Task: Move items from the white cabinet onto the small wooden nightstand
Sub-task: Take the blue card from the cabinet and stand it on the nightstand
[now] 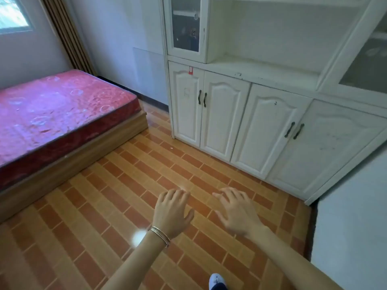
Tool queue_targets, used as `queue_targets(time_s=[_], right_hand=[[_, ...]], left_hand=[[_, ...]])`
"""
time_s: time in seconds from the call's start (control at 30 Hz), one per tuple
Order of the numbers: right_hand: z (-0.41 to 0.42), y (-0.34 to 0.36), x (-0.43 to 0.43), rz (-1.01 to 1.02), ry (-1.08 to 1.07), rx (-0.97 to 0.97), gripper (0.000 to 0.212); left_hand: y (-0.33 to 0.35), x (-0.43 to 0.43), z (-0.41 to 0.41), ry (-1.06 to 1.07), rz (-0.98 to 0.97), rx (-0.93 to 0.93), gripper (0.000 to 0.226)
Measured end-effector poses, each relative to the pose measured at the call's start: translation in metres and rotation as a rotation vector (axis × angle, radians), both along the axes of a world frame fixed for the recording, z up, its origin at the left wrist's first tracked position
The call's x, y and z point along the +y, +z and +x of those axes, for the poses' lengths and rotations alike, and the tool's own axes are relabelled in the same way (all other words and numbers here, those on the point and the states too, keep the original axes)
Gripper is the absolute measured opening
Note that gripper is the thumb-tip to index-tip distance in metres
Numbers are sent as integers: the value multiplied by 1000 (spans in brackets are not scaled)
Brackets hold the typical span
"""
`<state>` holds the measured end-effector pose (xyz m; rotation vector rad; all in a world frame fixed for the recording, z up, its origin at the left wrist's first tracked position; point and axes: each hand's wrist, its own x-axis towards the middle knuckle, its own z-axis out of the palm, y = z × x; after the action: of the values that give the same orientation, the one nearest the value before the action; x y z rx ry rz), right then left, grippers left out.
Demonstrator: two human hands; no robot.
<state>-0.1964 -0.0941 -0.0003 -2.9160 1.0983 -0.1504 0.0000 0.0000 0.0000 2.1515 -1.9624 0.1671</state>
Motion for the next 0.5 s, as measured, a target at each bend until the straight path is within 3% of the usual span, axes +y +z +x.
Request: queue_targets(time_s=[0.5], right_hand=[[22,46,-224,-102,86,-109,51]], left_hand=[[34,-217,18,62,-78,47,48]])
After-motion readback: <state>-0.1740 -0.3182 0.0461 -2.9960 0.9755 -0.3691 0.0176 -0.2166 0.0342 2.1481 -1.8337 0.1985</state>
